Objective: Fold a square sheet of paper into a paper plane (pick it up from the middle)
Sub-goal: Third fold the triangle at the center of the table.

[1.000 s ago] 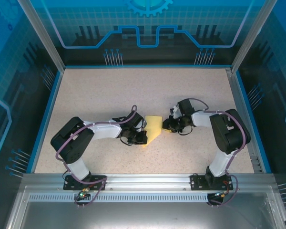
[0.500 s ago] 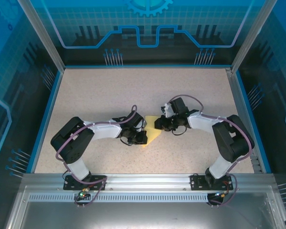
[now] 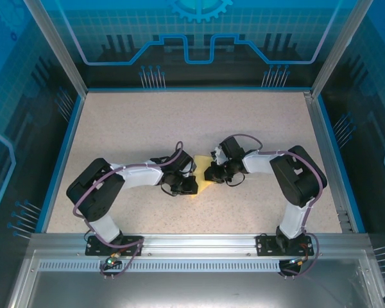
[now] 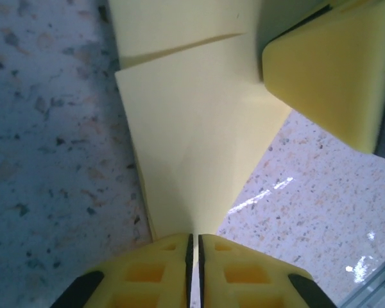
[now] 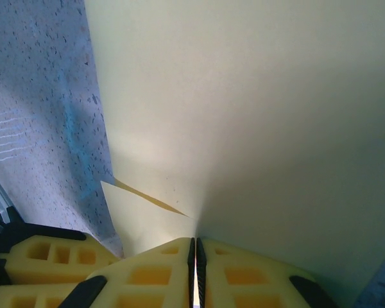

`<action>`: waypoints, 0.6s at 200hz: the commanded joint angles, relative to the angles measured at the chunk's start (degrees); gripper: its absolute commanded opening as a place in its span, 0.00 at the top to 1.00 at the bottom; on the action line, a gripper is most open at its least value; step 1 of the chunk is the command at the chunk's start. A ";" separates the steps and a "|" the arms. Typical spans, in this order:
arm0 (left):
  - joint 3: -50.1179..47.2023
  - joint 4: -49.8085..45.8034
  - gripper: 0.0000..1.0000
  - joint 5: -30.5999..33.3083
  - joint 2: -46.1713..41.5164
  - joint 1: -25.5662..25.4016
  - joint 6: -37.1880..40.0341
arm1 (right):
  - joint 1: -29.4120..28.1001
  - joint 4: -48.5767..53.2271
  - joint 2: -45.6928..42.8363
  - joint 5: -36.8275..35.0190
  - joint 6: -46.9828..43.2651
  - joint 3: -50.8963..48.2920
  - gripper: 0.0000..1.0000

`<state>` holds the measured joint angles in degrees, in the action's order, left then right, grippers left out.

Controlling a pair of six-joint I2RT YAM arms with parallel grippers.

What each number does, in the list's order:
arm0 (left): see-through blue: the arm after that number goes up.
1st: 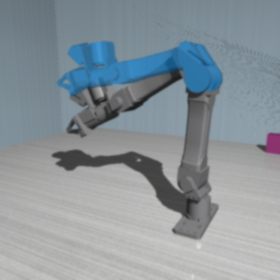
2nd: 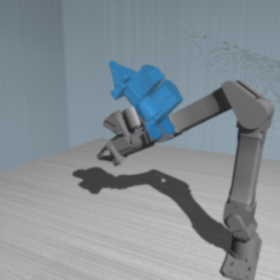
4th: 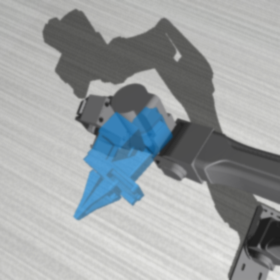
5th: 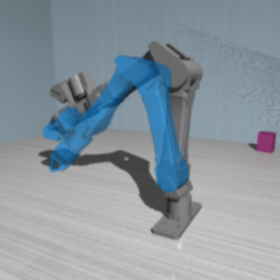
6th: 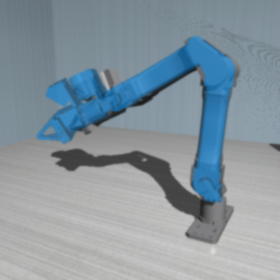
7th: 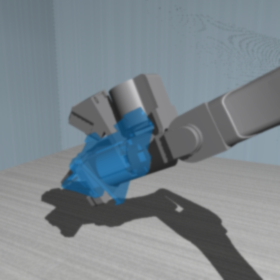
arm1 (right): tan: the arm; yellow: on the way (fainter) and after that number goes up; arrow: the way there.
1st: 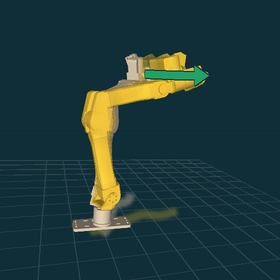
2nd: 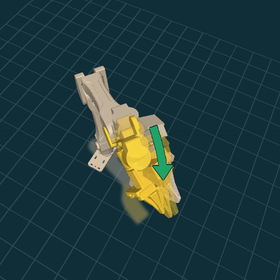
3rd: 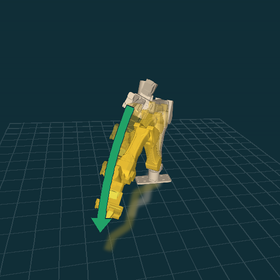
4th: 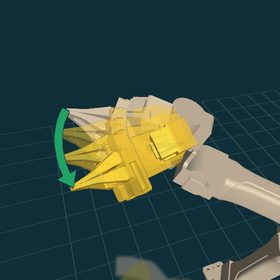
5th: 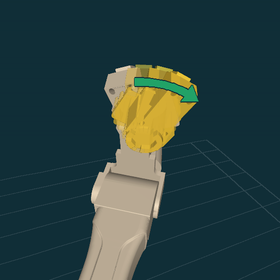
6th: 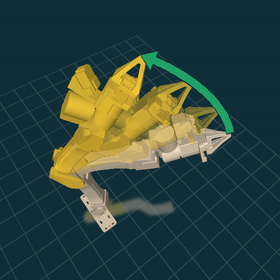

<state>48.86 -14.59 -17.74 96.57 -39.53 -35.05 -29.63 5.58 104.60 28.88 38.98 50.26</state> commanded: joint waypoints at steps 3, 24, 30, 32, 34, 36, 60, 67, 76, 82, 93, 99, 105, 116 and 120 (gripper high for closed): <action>2.53 -2.13 0.83 0.12 -4.63 0.07 -3.11 | -0.47 2.44 3.03 -4.77 -0.48 -0.34 0.87; 2.99 -0.84 0.80 -2.57 -5.48 0.08 -3.77 | -0.52 2.94 2.94 -5.21 -0.74 -0.21 0.87; 3.21 -0.43 0.80 -3.69 -5.15 0.10 -3.93 | -0.51 2.95 2.93 -5.15 -0.73 -0.16 0.87; 3.25 -0.33 0.80 -4.01 -5.03 0.12 -3.96 | -0.52 2.94 2.95 -5.18 -0.74 -0.16 0.87; 3.32 -0.21 0.80 -4.33 -4.89 0.17 -4.04 | -0.52 2.94 2.95 -5.16 -0.75 -0.18 0.87; 3.34 -0.12 0.80 -4.59 -4.75 0.16 -4.06 | -0.52 3.01 2.91 -5.20 -0.79 -0.19 0.87; 3.09 1.31 0.81 -7.29 -1.89 0.17 -4.48 | -0.50 3.03 3.07 -5.33 -0.67 -0.16 0.87; 2.93 1.36 0.81 -7.31 -1.07 0.12 -4.63 | -0.48 3.07 3.02 -5.37 -0.66 -0.17 0.87; 2.58 1.32 0.81 -7.22 -0.06 0.13 -4.65 | -0.48 3.07 3.01 -5.42 -0.66 -0.20 0.87; 2.36 1.11 0.81 -6.84 0.58 0.14 -4.61 | -0.50 3.12 2.91 -5.54 -0.66 -0.19 0.87; 1.65 1.42 0.82 -6.94 1.63 0.19 -4.68 | -0.51 3.23 2.85 -5.55 -0.66 -0.24 0.87; 1.16 1.69 0.82 -7.05 2.06 0.11 -4.74 | -0.47 3.29 2.87 -5.63 -0.71 -0.24 0.86; 0.77 1.42 0.82 -6.90 2.56 0.19 -4.84 | -0.45 3.41 2.86 -5.68 -0.75 -0.22 0.87; -0.08 1.11 0.83 -6.69 3.00 0.22 -4.78 | -0.43 3.69 2.73 -5.86 -0.90 -0.21 0.87; -0.31 0.88 0.83 -6.43 3.00 0.14 -4.77 | -0.39 3.73 2.66 -5.98 -0.92 -0.20 0.87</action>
<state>50.41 -12.93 -22.83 98.30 -39.53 -39.09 -29.63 5.96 104.62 28.69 38.96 50.37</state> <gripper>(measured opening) 0.173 0.134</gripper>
